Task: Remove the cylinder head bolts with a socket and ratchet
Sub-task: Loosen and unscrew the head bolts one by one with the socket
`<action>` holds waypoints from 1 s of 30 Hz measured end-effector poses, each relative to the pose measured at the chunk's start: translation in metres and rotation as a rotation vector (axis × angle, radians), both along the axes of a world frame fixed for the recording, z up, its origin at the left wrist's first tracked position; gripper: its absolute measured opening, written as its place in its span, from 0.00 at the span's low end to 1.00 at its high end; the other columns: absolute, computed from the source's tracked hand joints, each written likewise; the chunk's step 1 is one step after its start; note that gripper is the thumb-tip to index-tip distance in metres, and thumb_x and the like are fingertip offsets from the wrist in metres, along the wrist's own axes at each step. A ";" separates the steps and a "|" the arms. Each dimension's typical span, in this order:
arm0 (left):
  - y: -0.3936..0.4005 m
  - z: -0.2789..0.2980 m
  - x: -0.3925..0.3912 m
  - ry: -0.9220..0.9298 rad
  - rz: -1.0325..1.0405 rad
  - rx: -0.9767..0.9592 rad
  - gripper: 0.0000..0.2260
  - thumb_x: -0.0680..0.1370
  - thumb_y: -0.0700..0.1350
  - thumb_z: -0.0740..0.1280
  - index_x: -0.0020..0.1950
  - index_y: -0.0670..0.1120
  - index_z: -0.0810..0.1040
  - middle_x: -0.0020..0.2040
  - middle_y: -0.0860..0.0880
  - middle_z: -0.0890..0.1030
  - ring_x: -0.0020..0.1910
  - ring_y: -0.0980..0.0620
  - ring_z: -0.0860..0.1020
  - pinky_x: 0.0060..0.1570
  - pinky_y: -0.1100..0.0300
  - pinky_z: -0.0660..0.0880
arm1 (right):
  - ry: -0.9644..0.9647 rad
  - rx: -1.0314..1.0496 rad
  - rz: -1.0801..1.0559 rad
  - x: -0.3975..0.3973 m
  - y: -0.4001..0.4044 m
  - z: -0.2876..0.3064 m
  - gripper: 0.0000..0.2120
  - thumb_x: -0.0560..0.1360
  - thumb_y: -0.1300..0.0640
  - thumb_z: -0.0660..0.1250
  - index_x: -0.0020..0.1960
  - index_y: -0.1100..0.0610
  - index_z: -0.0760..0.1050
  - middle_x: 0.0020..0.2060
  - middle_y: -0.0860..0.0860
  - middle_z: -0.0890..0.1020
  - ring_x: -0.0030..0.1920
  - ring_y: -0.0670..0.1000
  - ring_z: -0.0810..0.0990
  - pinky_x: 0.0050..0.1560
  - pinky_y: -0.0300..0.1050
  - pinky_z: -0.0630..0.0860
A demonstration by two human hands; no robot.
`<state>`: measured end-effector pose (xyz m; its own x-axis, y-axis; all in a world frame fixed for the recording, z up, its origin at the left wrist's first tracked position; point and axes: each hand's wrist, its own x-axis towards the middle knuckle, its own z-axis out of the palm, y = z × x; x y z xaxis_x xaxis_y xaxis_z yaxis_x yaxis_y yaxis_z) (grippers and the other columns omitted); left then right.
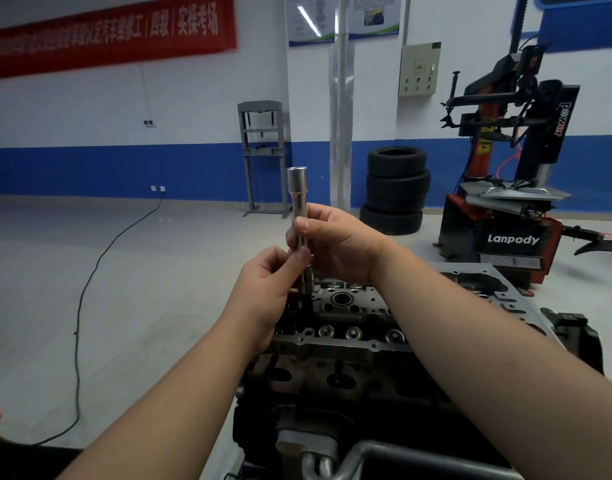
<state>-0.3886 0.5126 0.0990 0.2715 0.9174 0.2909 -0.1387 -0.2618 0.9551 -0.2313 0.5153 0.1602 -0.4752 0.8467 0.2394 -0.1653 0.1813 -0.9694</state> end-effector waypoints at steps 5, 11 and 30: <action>0.000 0.001 -0.002 0.001 -0.043 -0.031 0.15 0.73 0.65 0.67 0.45 0.56 0.86 0.47 0.47 0.87 0.49 0.46 0.84 0.55 0.44 0.78 | -0.004 -0.011 0.020 0.001 0.000 0.001 0.07 0.79 0.54 0.64 0.50 0.57 0.76 0.43 0.50 0.82 0.43 0.48 0.81 0.47 0.46 0.80; 0.000 0.003 -0.001 0.030 -0.109 -0.074 0.25 0.74 0.64 0.64 0.53 0.42 0.83 0.46 0.42 0.87 0.45 0.44 0.87 0.44 0.53 0.83 | -0.051 -0.011 0.006 0.003 -0.003 0.000 0.11 0.81 0.51 0.61 0.53 0.57 0.79 0.44 0.49 0.81 0.44 0.49 0.77 0.45 0.43 0.73; -0.003 0.004 0.001 -0.030 -0.071 -0.053 0.23 0.70 0.62 0.67 0.53 0.45 0.82 0.41 0.47 0.86 0.42 0.48 0.85 0.45 0.52 0.82 | 0.003 -0.015 -0.007 0.001 0.000 0.000 0.08 0.76 0.52 0.66 0.52 0.55 0.75 0.43 0.50 0.80 0.43 0.50 0.78 0.45 0.47 0.75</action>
